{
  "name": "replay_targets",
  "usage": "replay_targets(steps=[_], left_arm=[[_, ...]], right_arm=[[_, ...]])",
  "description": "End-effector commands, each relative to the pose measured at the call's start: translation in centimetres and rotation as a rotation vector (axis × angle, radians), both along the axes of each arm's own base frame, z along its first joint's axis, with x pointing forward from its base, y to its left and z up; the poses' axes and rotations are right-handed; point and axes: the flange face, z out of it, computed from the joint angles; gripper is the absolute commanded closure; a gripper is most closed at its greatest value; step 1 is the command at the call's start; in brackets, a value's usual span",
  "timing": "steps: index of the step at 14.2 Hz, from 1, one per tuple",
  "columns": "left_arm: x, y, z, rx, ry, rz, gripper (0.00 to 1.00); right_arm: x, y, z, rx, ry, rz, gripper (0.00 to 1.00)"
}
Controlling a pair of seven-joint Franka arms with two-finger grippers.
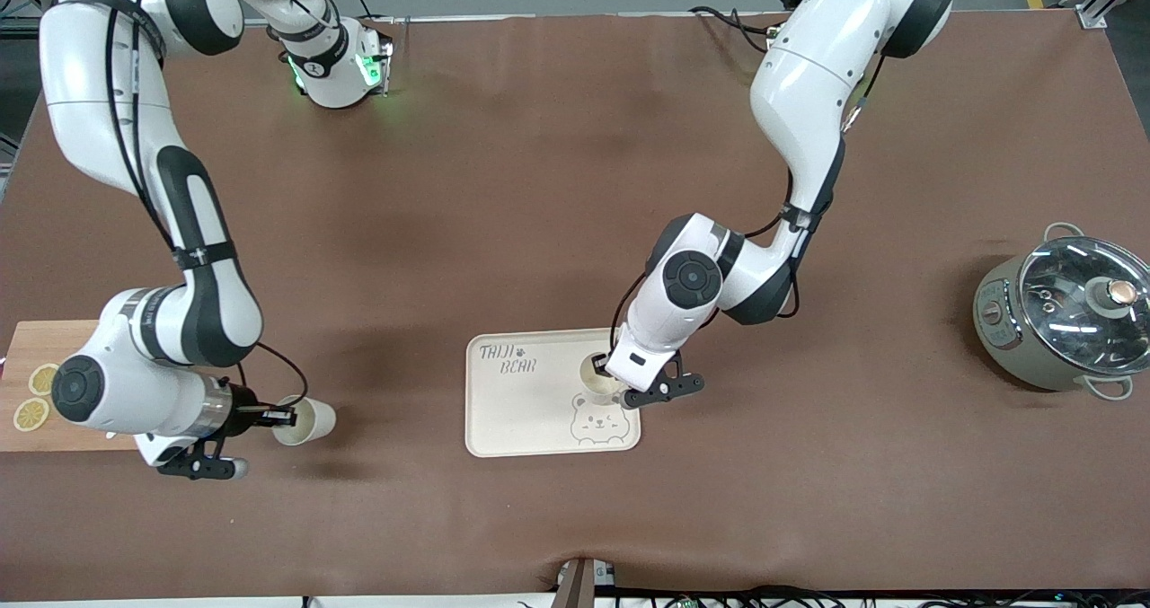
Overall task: Place white IKEA cup upright on tray with both arms
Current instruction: 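Carry both cups toward the white tray, turning them upright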
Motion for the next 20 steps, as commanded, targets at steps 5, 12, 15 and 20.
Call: replay_targets(steps=[5,12,15,20], left_arm=[[-0.1,-0.4,-0.4,0.005,0.019,0.015,0.01],[0.5,0.1,1.9,0.006,-0.008,0.017,0.00],[1.0,1.4,5.4,0.028,-0.004,0.021,0.00],[2.8,5.8,13.2,0.055,-0.059,-0.030,0.00]], right_arm=[[-1.9,11.5,3.2,0.003,0.048,-0.189,1.00],[-3.7,21.7,4.4,0.003,0.001,-0.283,1.00],[-4.3,24.9,3.7,0.033,-0.055,-0.316,1.00],[-5.5,27.1,1.0,0.019,-0.102,-0.310,1.00]])
